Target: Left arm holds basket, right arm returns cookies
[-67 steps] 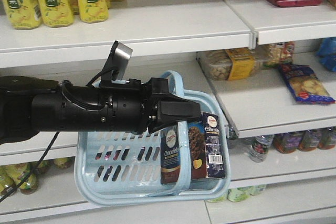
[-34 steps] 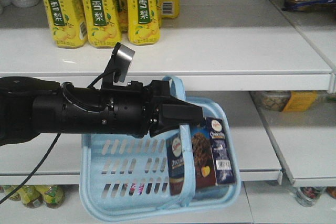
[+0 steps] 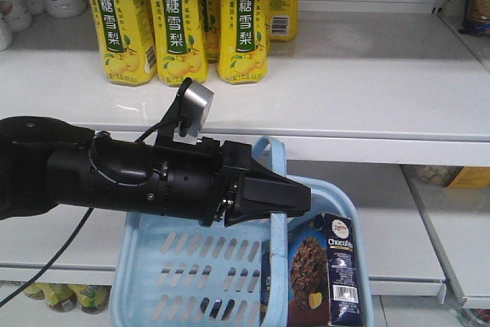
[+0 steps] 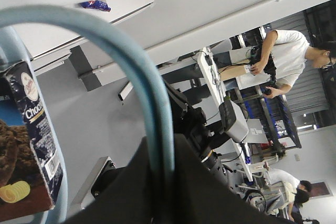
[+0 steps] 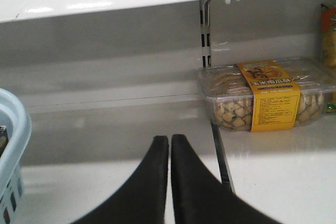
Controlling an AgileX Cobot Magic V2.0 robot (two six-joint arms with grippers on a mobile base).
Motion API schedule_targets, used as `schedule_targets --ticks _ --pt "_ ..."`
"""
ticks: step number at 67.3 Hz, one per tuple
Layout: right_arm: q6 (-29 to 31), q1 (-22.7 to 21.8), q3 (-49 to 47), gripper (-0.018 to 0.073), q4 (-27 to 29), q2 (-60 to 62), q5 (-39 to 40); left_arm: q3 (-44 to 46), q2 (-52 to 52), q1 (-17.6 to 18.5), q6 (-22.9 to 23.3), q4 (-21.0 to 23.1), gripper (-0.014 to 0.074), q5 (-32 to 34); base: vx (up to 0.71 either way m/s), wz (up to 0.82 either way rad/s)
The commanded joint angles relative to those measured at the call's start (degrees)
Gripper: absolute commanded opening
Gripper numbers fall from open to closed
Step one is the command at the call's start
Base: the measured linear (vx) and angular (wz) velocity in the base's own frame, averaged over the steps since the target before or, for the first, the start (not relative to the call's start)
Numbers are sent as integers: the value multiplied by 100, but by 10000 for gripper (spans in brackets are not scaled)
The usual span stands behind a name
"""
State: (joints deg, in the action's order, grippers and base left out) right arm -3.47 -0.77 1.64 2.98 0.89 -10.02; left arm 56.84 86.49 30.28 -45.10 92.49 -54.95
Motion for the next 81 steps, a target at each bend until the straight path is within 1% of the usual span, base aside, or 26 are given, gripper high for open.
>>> schedule_targets --ticks 1,81 --pt "32 10 17 -3 -13 35 426 255 -254 -90 -257 940 -6 507 0 0" --pt "32 5 17 -3 -13 35 435 255 -254 -90 -257 936 -6 520 -2 -2"
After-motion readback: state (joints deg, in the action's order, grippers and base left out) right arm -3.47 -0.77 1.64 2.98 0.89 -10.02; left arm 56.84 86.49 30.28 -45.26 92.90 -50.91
